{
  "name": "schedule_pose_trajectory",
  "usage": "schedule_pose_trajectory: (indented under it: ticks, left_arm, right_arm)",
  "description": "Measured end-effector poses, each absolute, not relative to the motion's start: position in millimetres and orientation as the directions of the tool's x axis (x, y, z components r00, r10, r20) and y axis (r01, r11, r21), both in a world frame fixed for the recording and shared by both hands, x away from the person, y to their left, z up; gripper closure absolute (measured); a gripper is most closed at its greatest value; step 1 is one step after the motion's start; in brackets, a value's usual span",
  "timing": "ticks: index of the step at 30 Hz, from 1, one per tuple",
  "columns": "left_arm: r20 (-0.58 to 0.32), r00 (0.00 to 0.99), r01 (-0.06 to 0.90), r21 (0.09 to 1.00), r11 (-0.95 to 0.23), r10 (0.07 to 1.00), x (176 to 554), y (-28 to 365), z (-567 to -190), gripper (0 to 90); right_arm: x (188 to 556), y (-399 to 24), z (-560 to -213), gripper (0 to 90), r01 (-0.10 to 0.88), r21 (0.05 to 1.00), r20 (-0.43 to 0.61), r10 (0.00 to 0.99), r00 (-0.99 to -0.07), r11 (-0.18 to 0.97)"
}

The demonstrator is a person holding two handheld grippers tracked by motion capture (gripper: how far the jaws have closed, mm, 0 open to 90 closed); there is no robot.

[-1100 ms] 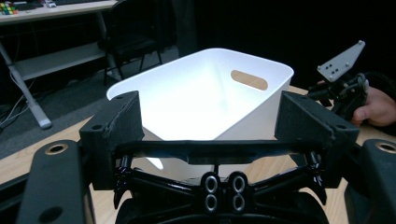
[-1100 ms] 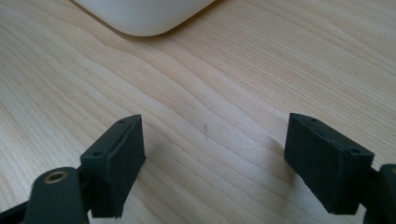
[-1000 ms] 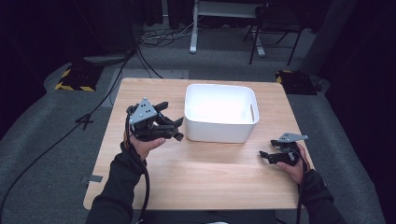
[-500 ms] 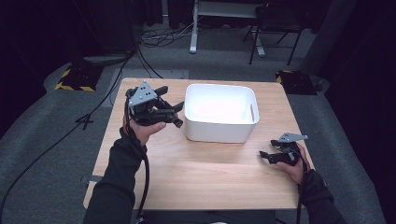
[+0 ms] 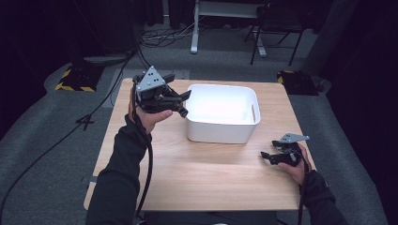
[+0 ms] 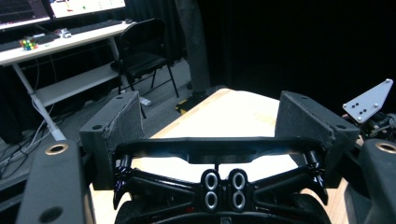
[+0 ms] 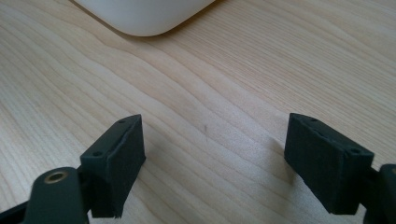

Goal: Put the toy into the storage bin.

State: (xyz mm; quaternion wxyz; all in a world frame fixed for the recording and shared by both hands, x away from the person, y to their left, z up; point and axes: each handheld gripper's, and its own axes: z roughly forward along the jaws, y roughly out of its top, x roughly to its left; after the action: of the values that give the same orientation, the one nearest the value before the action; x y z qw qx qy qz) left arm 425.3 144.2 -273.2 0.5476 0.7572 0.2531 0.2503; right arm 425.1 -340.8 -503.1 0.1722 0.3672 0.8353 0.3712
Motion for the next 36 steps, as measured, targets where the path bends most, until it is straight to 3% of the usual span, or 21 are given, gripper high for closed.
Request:
schedule_pose_trajectory:
  ticks: [17,36]
  left_arm:
    - [0.097,0.789,0.075,0.964,-0.253,0.606,442.2,111.9,-266.5,24.1]
    - [0.076,0.81,0.121,0.948,-0.294,0.581,462.9,79.3,-285.5,24.1]
  right_arm:
    - [424.9,-340.9,-503.1,20.3,0.485,0.746,-0.015,0.74,-0.673,0.456]
    - [424.8,-340.7,-503.1,20.3,0.486,0.747,-0.013,0.742,-0.671,0.453]
